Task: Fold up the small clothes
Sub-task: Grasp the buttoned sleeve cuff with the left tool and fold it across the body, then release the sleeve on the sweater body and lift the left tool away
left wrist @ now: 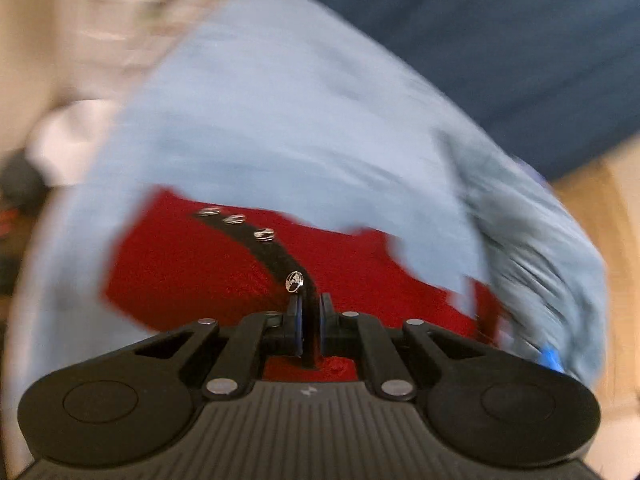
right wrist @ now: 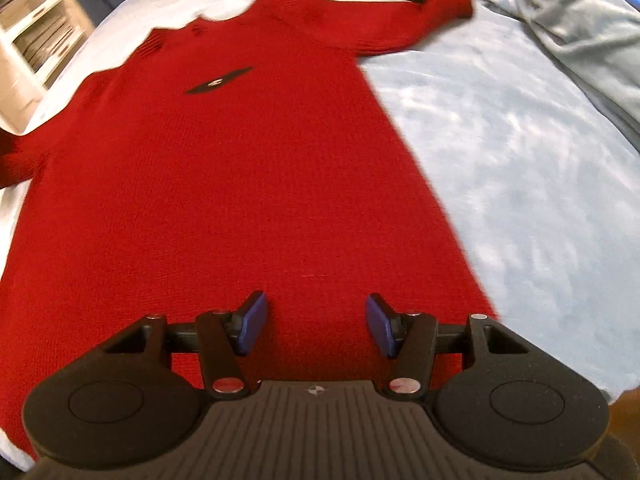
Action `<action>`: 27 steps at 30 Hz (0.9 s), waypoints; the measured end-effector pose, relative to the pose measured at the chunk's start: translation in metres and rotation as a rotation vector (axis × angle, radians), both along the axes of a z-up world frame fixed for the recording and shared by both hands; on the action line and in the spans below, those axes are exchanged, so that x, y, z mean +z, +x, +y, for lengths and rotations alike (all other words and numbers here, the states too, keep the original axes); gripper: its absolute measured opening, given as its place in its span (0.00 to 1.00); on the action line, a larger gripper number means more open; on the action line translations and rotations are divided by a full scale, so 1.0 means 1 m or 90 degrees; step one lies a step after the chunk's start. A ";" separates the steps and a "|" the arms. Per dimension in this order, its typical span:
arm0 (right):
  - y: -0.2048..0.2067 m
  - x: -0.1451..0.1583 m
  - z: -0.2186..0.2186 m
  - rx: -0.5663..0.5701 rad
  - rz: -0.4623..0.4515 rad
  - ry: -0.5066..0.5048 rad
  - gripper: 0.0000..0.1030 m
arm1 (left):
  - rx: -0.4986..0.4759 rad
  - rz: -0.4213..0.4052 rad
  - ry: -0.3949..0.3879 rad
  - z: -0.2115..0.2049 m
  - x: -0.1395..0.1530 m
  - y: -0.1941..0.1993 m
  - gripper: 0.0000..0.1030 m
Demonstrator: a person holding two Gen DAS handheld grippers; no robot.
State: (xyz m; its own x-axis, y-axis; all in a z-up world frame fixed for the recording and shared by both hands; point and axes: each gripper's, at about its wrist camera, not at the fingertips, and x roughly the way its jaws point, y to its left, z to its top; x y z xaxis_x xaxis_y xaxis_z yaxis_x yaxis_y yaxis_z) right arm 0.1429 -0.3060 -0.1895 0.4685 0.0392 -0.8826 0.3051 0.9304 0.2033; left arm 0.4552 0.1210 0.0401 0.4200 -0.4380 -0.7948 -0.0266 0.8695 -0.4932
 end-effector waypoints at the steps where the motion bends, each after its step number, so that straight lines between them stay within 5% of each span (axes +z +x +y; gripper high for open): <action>1: -0.003 -0.001 -0.005 -0.008 -0.001 0.003 0.55 | -0.032 -0.002 -0.020 -0.037 -0.002 0.006 0.07; 4: -0.012 -0.002 -0.018 -0.012 -0.004 0.003 0.55 | -0.062 0.008 -0.075 -0.132 -0.025 0.022 0.14; 5: -0.014 -0.001 -0.019 -0.009 -0.006 0.002 0.55 | -0.059 0.021 -0.092 -0.157 -0.038 0.026 0.36; 6: -0.016 0.000 -0.022 -0.004 -0.009 -0.001 0.55 | -0.065 0.033 -0.097 -0.173 -0.049 0.029 0.76; 8: -0.020 0.003 -0.029 0.000 -0.019 -0.004 0.55 | -0.074 0.050 -0.070 -0.190 -0.066 0.029 0.96; 15: -0.029 0.011 -0.037 -0.009 -0.055 -0.007 0.55 | 0.013 0.022 -0.004 -0.089 -0.075 -0.034 0.98; 21: -0.043 0.061 -0.020 -0.005 -0.143 0.031 0.56 | 0.081 -0.022 0.148 -0.010 -0.070 -0.177 0.99; 27: -0.086 0.125 0.014 0.062 -0.231 -0.007 0.58 | 0.097 -0.050 0.217 0.001 -0.080 -0.312 0.99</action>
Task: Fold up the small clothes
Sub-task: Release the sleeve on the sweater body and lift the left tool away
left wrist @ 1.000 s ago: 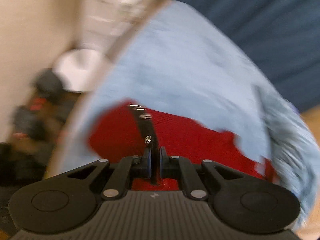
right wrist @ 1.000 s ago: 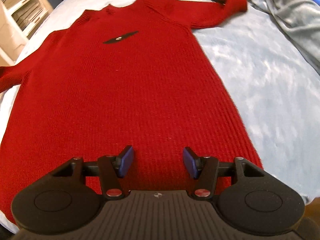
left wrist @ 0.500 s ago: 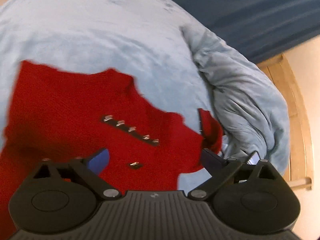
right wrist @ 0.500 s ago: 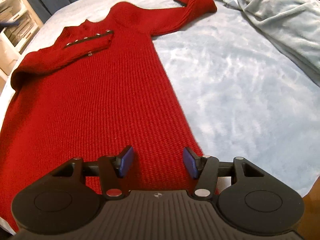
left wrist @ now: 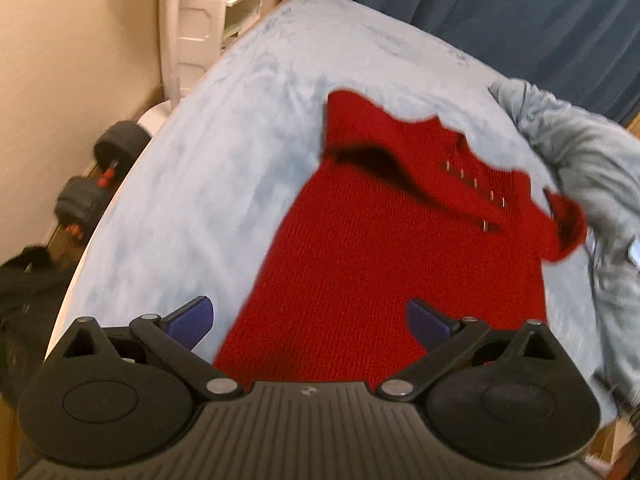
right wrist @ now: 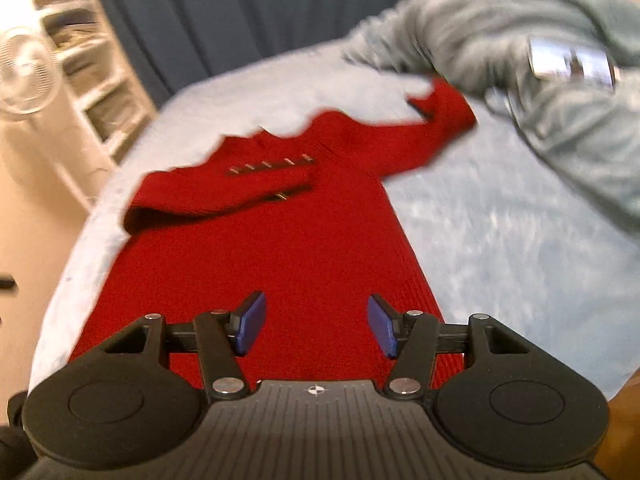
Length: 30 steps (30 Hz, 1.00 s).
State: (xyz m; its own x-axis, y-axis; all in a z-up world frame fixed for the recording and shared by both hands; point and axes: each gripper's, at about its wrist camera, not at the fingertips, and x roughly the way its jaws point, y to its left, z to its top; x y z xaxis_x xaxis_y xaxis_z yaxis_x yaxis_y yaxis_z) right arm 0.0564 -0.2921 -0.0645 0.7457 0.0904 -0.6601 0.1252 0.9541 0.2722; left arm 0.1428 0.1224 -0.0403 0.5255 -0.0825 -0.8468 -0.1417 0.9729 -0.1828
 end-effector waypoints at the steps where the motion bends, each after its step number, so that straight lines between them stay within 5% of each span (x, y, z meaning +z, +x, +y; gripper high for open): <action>1: -0.007 0.008 0.003 0.007 -0.013 -0.006 0.59 | -0.002 0.003 -0.002 -0.004 -0.003 -0.014 0.99; 9: -0.063 0.037 0.028 0.051 -0.058 -0.046 0.62 | -0.089 -0.061 0.010 -0.033 0.020 -0.074 1.00; 15: -0.083 0.037 0.029 0.054 -0.062 -0.038 0.63 | -0.093 -0.094 0.014 -0.043 0.035 -0.093 1.00; 30: -0.075 0.020 0.011 0.027 -0.036 -0.023 0.63 | -0.061 -0.059 0.027 -0.047 0.027 -0.071 1.00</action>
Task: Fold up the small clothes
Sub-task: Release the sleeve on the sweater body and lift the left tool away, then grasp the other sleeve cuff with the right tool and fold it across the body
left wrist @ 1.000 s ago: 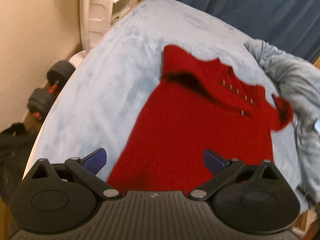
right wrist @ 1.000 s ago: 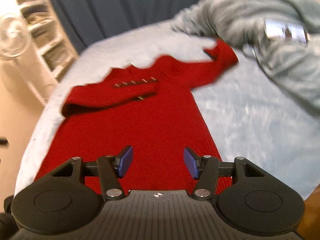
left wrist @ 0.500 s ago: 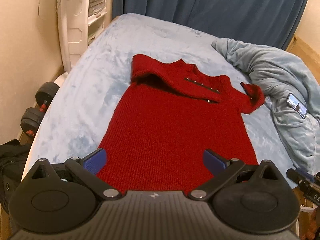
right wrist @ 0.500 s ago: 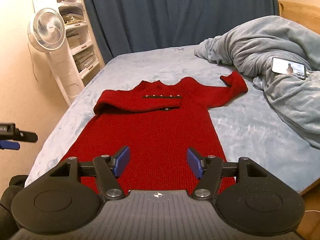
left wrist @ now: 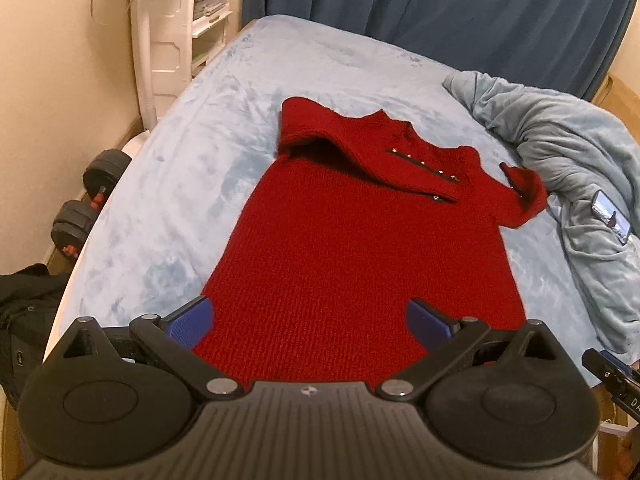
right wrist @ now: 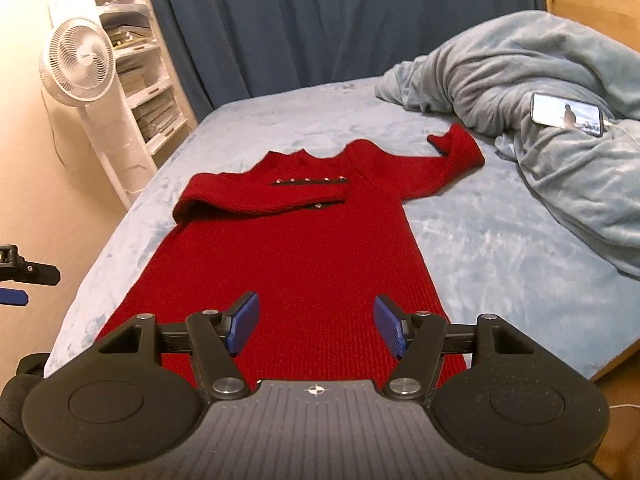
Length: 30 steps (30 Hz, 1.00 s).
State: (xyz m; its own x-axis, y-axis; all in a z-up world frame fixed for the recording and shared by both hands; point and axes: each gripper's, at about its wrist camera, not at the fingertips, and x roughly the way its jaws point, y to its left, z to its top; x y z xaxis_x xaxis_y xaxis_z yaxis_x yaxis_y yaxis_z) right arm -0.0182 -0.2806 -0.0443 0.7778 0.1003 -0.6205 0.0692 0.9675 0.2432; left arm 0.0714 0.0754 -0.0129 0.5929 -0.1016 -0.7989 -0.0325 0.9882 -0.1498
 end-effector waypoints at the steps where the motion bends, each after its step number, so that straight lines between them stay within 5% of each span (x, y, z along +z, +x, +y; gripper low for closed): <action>1: 0.003 -0.002 -0.002 -0.002 0.003 0.000 0.63 | 0.001 0.004 0.001 -0.001 -0.002 0.003 1.00; 8: 0.039 -0.014 -0.026 -0.025 0.025 -0.009 0.63 | 0.001 0.036 0.009 -0.012 -0.021 0.037 1.00; 13: 0.104 -0.013 -0.069 -0.060 -0.004 -0.040 0.65 | -0.003 0.052 0.015 -0.026 -0.032 0.069 1.00; 25: 0.376 -0.068 -0.218 -0.282 0.046 -0.086 0.67 | 0.031 0.105 0.045 -0.042 -0.063 0.136 1.00; 30: 0.454 -0.109 -0.229 -0.256 0.111 -0.155 0.67 | 0.047 0.126 0.079 -0.041 -0.074 0.149 1.00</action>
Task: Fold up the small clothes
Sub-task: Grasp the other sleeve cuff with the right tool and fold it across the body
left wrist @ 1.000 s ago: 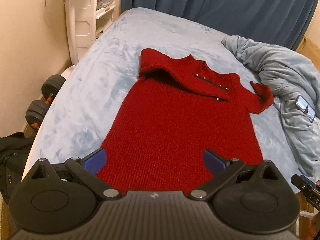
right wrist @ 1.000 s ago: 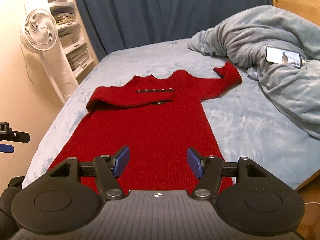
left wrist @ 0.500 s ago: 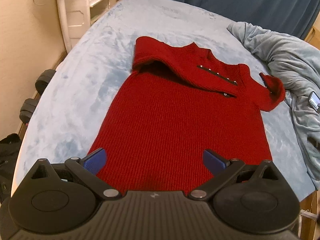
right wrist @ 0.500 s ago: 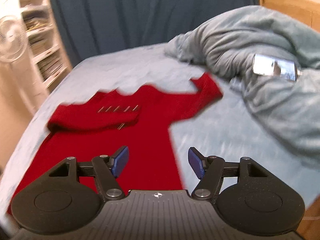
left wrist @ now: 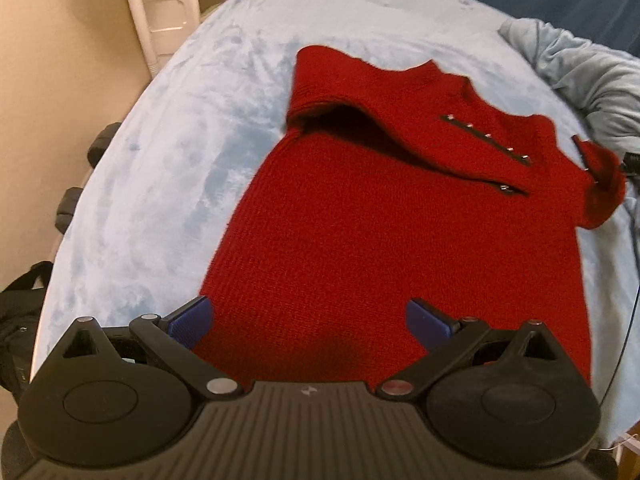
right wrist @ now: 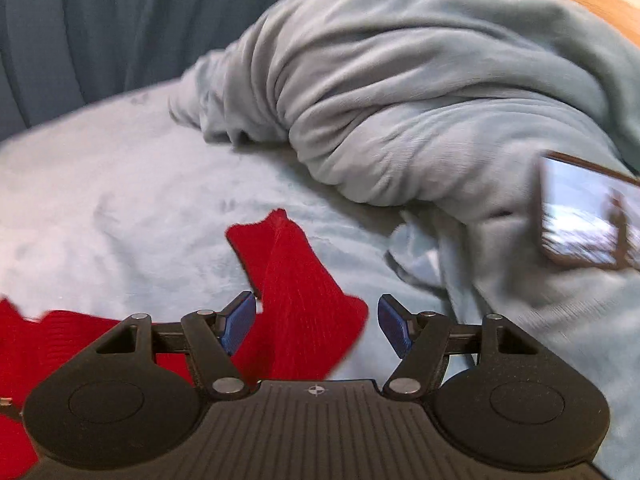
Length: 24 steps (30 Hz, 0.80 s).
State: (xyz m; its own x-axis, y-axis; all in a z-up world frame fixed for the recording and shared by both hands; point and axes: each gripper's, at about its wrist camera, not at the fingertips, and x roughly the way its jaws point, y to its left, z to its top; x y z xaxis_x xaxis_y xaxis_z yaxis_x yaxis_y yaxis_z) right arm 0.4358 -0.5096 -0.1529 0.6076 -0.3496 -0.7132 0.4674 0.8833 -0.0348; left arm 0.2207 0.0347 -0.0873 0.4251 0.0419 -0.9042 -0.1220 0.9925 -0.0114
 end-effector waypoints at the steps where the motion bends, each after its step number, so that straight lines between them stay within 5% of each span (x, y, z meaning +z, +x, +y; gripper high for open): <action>1: 0.010 -0.009 -0.002 0.012 0.015 -0.006 0.67 | 0.001 0.004 0.008 0.000 -0.002 0.002 1.00; 2: 0.015 -0.015 -0.004 0.027 0.020 -0.008 0.61 | 0.002 0.007 0.015 0.000 -0.004 0.004 1.00; 3: 0.017 -0.021 -0.007 0.036 0.026 -0.009 0.22 | 0.002 0.010 0.021 -0.001 -0.006 0.006 1.00; 4: 0.014 -0.024 -0.012 0.031 0.032 0.000 0.15 | 0.002 0.013 0.026 -0.001 -0.008 0.007 1.00; 8: -0.064 -0.021 -0.043 -0.074 -0.096 0.139 0.14 | -0.001 0.019 0.021 -0.005 -0.016 0.014 1.00; 11: -0.156 -0.045 -0.074 -0.211 -0.201 0.345 0.14 | -0.002 0.027 0.000 -0.011 -0.024 0.016 1.00; 13: -0.192 -0.077 -0.086 -0.271 -0.215 0.439 0.14 | -0.002 0.042 -0.023 -0.015 -0.029 0.017 1.00; 16: -0.201 -0.090 -0.090 -0.310 -0.226 0.474 0.14 | -0.004 0.053 -0.053 -0.018 -0.029 0.014 1.00; 20: -0.166 -0.036 -0.067 -0.245 -0.245 0.350 0.14 | 0.012 0.027 -0.040 -0.006 -0.018 0.009 1.00; 24: -0.120 0.056 0.018 -0.031 -0.317 0.117 0.14 | 0.058 0.018 -0.064 0.024 -0.018 0.008 1.00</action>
